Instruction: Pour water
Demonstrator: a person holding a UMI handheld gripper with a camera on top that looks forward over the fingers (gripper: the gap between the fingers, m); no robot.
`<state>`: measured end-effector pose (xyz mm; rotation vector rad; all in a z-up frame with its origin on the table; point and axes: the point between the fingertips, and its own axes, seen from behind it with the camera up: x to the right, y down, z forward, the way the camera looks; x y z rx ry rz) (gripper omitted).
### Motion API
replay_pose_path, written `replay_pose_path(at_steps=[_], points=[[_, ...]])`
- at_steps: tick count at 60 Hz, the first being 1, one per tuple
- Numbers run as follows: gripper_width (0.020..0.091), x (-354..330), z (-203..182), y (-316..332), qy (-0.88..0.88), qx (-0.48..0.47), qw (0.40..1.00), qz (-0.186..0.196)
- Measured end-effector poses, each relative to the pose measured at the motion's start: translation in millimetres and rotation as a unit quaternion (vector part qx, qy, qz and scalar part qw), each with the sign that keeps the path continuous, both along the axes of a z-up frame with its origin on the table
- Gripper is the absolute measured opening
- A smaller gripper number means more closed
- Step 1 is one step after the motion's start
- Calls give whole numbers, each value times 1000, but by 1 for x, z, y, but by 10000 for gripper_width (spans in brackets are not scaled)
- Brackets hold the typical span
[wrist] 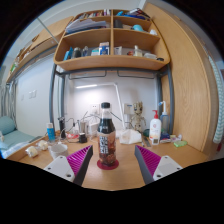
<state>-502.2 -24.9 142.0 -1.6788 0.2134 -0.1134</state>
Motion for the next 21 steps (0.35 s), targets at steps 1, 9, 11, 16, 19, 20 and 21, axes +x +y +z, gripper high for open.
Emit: replay_pose_path(at_steps=[1,9,11,16,19,20,21], points=[[858,0,-1,-1,3,-1,1000,-1],[858,-7,-1,-6,6,-6,1000,9],[860,-8,0,-7,6,-6,1000,10],[859,-11,4,-9,5,-1,1000,10],[860,-10,7,-9,6,5,1000,6],[858,-10,9,-10,6,8,1000,5],[858,-10,10,-10,6,9,1000,4]])
